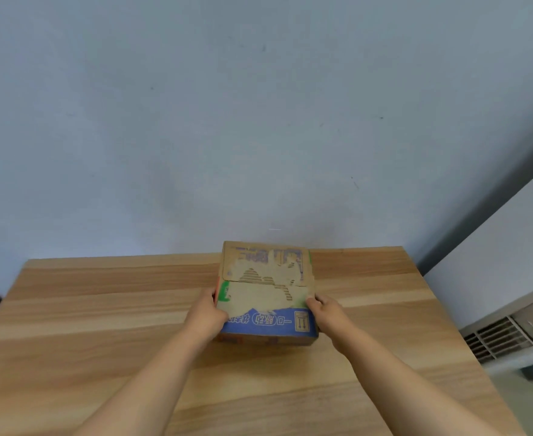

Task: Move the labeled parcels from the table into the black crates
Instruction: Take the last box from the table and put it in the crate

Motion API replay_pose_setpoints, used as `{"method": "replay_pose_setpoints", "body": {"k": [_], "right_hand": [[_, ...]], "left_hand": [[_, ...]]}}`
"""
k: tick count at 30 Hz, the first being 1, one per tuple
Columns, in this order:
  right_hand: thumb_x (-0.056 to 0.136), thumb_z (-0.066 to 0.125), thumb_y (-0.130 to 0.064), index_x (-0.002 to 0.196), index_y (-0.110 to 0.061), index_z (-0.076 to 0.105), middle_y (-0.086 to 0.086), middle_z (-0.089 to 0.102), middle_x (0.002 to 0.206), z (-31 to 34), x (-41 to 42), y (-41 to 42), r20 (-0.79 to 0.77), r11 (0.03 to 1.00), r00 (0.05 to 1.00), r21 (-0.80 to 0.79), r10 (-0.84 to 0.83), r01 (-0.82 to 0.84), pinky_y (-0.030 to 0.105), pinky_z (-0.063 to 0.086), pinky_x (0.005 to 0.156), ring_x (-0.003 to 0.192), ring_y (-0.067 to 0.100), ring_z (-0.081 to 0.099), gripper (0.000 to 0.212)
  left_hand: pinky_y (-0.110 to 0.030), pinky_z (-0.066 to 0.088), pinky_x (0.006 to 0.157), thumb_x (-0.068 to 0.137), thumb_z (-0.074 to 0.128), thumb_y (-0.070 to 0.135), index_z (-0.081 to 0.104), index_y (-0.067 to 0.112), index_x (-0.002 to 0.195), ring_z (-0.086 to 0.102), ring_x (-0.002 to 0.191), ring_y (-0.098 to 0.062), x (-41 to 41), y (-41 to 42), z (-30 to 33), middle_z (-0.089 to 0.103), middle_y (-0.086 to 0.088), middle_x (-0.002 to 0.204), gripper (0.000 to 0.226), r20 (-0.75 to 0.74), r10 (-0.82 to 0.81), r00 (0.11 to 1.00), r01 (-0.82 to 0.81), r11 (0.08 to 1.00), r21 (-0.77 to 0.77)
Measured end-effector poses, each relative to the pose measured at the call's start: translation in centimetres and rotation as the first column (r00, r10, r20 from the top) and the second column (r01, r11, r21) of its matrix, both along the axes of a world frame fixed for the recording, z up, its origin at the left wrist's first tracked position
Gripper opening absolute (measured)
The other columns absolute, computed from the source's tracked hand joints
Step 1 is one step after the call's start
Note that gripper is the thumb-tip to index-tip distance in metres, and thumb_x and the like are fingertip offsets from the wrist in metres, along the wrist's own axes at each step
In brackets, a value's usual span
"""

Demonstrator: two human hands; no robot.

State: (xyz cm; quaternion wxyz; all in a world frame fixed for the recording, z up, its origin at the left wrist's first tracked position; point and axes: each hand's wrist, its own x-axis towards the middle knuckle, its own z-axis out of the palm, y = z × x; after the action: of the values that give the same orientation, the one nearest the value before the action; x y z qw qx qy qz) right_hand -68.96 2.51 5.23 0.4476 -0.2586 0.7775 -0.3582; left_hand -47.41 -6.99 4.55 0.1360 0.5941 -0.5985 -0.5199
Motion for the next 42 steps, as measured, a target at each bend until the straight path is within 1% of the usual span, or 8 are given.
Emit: {"method": "replay_pose_setpoints", "body": {"k": [8, 14, 17, 24, 30, 34, 38, 42], "right_hand": [[0.102, 0.039, -0.026, 0.105, -0.015, 0.057, 0.002, 0.066, 0.098, 7.4, 14.4, -3.2, -0.074, 0.980, 0.995, -0.187, 0.063, -0.076, 0.027, 0.050, 0.062, 0.080, 0.012, 0.064, 0.021], [0.102, 0.037, -0.030, 0.110, -0.019, 0.055, 0.001, 0.066, 0.105, 13.5, 22.2, -5.0, -0.121, 0.937, 0.988, -0.325, 0.094, -0.129, 0.030, 0.054, 0.070, 0.089, 0.012, 0.065, 0.023], [0.103, 0.035, -0.030, 0.113, -0.018, 0.055, -0.001, 0.066, 0.102, 16.9, 24.9, -5.2, -0.134, 0.907, 0.984, -0.389, 0.116, -0.160, 0.025, 0.053, 0.063, 0.084, 0.010, 0.064, 0.025], [0.103, 0.033, -0.031, 0.117, -0.015, 0.056, -0.001, 0.066, 0.099, 23.8, 27.1, -5.4, -0.225, 0.835, 0.964, -0.496, 0.140, -0.237, 0.032, 0.054, 0.075, 0.082, 0.013, 0.063, 0.032], [0.103, 0.032, -0.036, 0.116, -0.017, 0.056, 0.000, 0.064, 0.107, 28.3, 26.2, -5.1, -0.227, 0.803, 0.964, -0.543, 0.139, -0.244, 0.035, 0.053, 0.082, 0.096, 0.020, 0.063, 0.033], [0.102, 0.030, -0.039, 0.117, -0.020, 0.056, -0.001, 0.062, 0.111, 30.3, 25.2, -4.9, -0.089, 0.797, 0.987, -0.583, 0.131, -0.158, 0.034, 0.055, 0.078, 0.100, 0.018, 0.062, 0.036], [0.103, 0.022, -0.043, 0.111, -0.020, 0.057, 0.004, 0.058, 0.121, 31.2, 24.2, -4.7, 0.000, 0.768, 0.991, -0.632, 0.134, -0.104, 0.041, 0.052, 0.088, 0.114, 0.025, 0.057, 0.043], [0.101, 0.024, -0.046, 0.106, -0.011, 0.059, 0.005, 0.059, 0.120, 31.3, 23.2, -4.8, 0.082, 0.733, 0.984, -0.677, 0.156, -0.060, 0.047, 0.048, 0.097, 0.113, 0.023, 0.056, 0.050]], "left_hand": [[-0.031, 0.052, 0.074, 0.077, 0.053, -0.015, 0.040, 0.014, 0.137, 0.056, 0.096, -0.018, 15.1, -1.5, 7.7, 0.057, 0.000, 0.112, 0.067, -0.185, 0.068, 0.980, -0.102, 0.977, -0.185], [-0.041, 0.054, 0.084, 0.078, 0.059, -0.006, 0.031, 0.023, 0.144, 0.055, 0.107, -0.019, 24.6, -2.8, 14.7, 0.055, -0.001, 0.126, 0.078, -0.203, 0.082, 0.976, -0.146, 0.934, -0.325], [-0.044, 0.055, 0.081, 0.077, 0.060, -0.006, 0.031, 0.026, 0.144, 0.056, 0.106, -0.019, 27.7, -2.7, 18.2, 0.056, 0.002, 0.118, 0.079, -0.219, 0.064, 0.974, -0.150, 0.903, -0.402], [-0.045, 0.056, 0.079, 0.080, 0.057, -0.005, 0.039, 0.036, 0.132, 0.058, 0.100, -0.015, 30.6, -1.9, 24.9, 0.057, 0.008, 0.108, 0.068, -0.226, 0.004, 0.974, -0.138, 0.804, -0.579], [-0.023, 0.048, 0.062, 0.092, 0.047, 0.000, 0.035, 0.035, 0.138, 0.050, 0.110, -0.017, 30.3, -1.4, 28.8, 0.054, 0.006, 0.117, 0.058, -0.346, -0.022, 0.938, -0.187, 0.808, -0.559], [-0.031, 0.045, 0.076, 0.100, 0.041, 0.013, 0.035, 0.032, 0.139, 0.051, 0.112, -0.021, 29.7, -1.3, 30.9, 0.052, 0.004, 0.124, 0.043, -0.412, -0.023, 0.911, -0.213, 0.828, -0.519], [-0.036, 0.044, 0.092, 0.102, 0.036, 0.032, 0.040, 0.031, 0.131, 0.057, 0.105, -0.019, 29.1, -0.9, 32.0, 0.055, 0.001, 0.122, 0.029, -0.472, 0.001, 0.881, -0.256, 0.840, -0.478], [-0.030, 0.044, 0.091, 0.103, 0.027, 0.035, 0.041, 0.024, 0.122, 0.052, 0.108, -0.019, 28.3, -0.5, 32.8, 0.050, 0.000, 0.121, 0.026, -0.548, 0.028, 0.836, -0.317, 0.841, -0.439]]}}
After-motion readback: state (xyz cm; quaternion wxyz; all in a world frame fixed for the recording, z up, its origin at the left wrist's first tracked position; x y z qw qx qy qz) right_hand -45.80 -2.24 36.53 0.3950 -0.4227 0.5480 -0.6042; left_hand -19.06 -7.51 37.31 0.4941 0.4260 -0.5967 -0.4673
